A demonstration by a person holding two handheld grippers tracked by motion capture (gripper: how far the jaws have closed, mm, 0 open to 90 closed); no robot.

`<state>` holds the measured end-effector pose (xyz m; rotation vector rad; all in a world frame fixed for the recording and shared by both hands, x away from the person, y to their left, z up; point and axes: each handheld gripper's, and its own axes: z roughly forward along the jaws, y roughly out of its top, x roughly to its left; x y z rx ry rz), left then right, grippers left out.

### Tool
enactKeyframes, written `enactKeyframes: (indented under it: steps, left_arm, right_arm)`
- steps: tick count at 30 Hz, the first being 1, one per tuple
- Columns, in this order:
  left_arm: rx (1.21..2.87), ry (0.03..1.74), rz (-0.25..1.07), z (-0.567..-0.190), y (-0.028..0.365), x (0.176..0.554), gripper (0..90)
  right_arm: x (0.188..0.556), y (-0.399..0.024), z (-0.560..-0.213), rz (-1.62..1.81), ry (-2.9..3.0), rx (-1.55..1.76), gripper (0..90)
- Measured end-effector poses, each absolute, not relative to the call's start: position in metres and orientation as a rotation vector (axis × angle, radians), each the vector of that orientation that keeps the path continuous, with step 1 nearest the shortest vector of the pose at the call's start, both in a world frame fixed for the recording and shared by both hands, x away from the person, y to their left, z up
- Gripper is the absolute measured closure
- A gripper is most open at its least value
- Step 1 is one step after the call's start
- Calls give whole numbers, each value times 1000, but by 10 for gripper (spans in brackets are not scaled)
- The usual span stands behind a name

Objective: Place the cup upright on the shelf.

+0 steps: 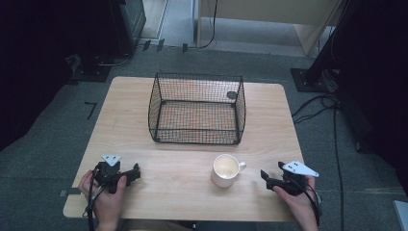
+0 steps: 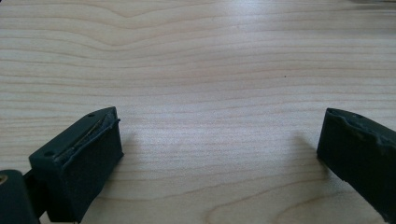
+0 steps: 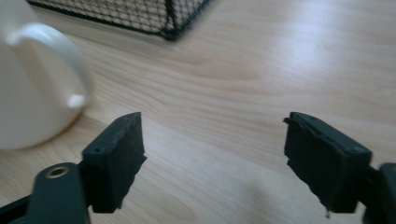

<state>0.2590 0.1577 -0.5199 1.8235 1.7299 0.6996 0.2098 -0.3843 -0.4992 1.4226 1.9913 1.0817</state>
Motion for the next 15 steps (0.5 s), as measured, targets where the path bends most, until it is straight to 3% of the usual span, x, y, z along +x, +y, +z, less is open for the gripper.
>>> enactKeyframes:
  steps: [3, 10, 15]
  left_arm:
    - [1823, 1730, 700, -520, 158, 259, 0]
    - [1822, 1730, 700, -520, 158, 259, 0]
    - [1823, 1730, 700, -520, 158, 259, 0]
  right_arm:
    - [210, -377, -493, 1145, 1996, 1382, 315]
    - [212, -363, -485, 1246, 2042, 1287, 409]
    - [216, -348, -485, 1269, 2110, 1220, 525]
